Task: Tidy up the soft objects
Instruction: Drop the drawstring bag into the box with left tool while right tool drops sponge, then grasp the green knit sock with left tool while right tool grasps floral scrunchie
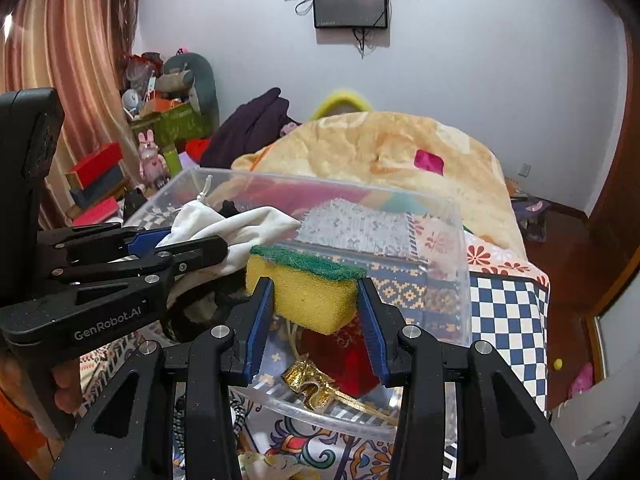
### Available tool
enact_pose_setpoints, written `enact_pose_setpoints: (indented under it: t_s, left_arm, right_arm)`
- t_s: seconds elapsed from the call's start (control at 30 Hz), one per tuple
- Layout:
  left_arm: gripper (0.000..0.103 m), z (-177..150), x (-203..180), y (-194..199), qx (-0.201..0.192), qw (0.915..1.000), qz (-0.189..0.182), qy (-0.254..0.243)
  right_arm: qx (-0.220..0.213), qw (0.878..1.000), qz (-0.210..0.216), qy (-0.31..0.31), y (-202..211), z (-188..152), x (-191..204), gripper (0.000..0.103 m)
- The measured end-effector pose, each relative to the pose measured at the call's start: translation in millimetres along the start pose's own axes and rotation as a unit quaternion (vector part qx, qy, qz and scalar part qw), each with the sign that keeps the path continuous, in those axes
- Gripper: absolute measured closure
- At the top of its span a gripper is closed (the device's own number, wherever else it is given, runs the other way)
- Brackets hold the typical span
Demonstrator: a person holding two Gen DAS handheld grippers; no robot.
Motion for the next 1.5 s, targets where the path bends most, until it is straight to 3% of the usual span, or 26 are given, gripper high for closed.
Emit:
enact_pose_setpoints:
  t_s: [0.07,0.2,0.27,0.33,0.5,0.7,0.87,1.07,1.17,1.23,1.5]
  left_arm:
    - [0.077,-1.1,-0.2,-1.0,0.0,1.0,0.006,-0.005]
    - [0.058,-1.8,-1.0,1.5,-0.003,0.9998,0.015,-0.012]
    - [0.055,-2.5,-1.2,5.2,-0.007,0.9999,0.012,-0.009]
    - [0.054,-2.8,-1.6,9.8,-0.011,0.9998,0.012,-0.009]
    - [0.041,-3.6,-3.1,27.4,-0.03,0.9991,0.022,-0.021]
    - [0.027,-7.1,-4.2,53.2,-0.05,0.9985,0.013,-0.02]
    - [0.025,-16.1,-5.0,75.7,-0.067,0.9972,0.016,-0.03]
    - [0.016,-28.4,-1.9,97.2,-0.08,0.9966,0.008,-0.02]
    - [0.014,-40.5,0.9,105.5,-0.084,0.9962,0.012,-0.02]
    - [0.012,-50.0,2.4,108.4,-0.085,0.9961,0.013,-0.02]
    - [0.012,-95.5,4.2,96.4,-0.043,0.9991,0.003,-0.007]
  right_arm:
    - [0.002,1.0,-0.001,-0.001,-0.1,-1.6,-0.9,0.063]
    - [0.004,1.0,0.002,-0.006,2.3,-2.3,-1.9,0.062]
    - [0.003,1.0,0.003,-0.004,4.6,-3.1,-1.1,0.061]
    - [0.002,1.0,0.003,-0.002,6.5,-3.3,1.6,0.058]
    - [-0.017,1.0,0.009,-0.009,19.0,-2.7,2.5,0.039]
    - [-0.035,0.999,0.017,-0.012,34.1,0.8,1.5,0.039]
    - [-0.05,0.999,0.011,-0.007,48.3,0.8,2.5,0.039]
    - [-0.071,0.997,0.011,-0.006,69.1,-5.8,7.5,0.038]
    - [-0.084,0.996,0.007,-0.006,81.0,-14.5,8.8,0.025]
    - [-0.091,0.996,0.002,-0.003,86.1,-20.7,9.8,0.024]
    - [-0.06,0.998,0.009,-0.01,76.1,-56.1,16.4,0.023]
Point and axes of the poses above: each gripper's, at about its wrist camera, not at the fingertips, and y roughly against the way its jaws point, x to its left, z to its top, the point moved 7 cm from there along -y, roughly the way its jaws point, and after that the axes turned 8 degrees about z, right-handed, at the moved point
